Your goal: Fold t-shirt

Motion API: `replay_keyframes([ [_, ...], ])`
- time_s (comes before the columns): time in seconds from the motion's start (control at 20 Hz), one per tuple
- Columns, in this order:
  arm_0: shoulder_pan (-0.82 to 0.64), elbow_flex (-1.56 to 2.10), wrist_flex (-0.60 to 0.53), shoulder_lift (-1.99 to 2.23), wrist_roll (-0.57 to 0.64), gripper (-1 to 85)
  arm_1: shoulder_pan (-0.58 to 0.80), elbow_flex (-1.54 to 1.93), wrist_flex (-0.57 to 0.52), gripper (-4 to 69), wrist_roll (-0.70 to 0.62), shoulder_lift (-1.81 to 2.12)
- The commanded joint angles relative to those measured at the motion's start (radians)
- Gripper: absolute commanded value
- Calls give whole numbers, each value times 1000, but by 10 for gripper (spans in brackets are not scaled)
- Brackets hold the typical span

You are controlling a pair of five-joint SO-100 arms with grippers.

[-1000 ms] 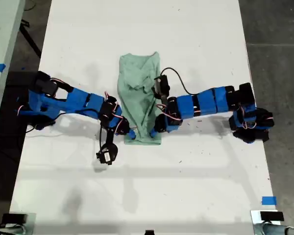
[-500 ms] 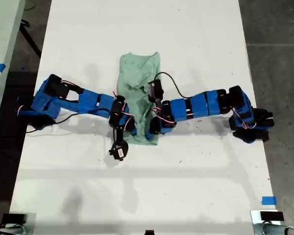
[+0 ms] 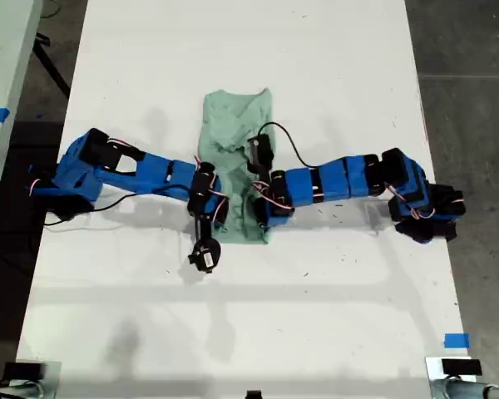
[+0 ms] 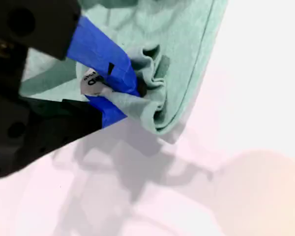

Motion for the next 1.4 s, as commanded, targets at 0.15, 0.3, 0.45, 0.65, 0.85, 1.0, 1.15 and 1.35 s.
replay_keyframes([
  [0.15, 129, -12, 80, 198, -40, -1, -75, -34, 100, -11, 110, 187],
  [0.3, 198, -12, 72, 268, -71, -1, -127, -34, 97, -11, 166, 250],
  [0.45, 210, -14, 64, 330, -84, -1, -110, -34, 72, -11, 166, 291],
  [0.65, 135, -6, 94, 387, -81, -1, 0, -31, 84, -11, 97, 318],
  [0.85, -55, 8, 126, 426, -8, -1, 175, -28, 46, -11, -28, 333],
  [1.0, -192, 20, 130, 428, 63, -1, 295, -31, 2, -11, -124, 336],
  [1.15, -310, 25, 132, 420, 118, -1, 383, -32, -61, -11, -207, 318],
  [1.35, -414, 46, 133, 416, 169, -1, 451, -40, -160, -11, -256, 278],
])
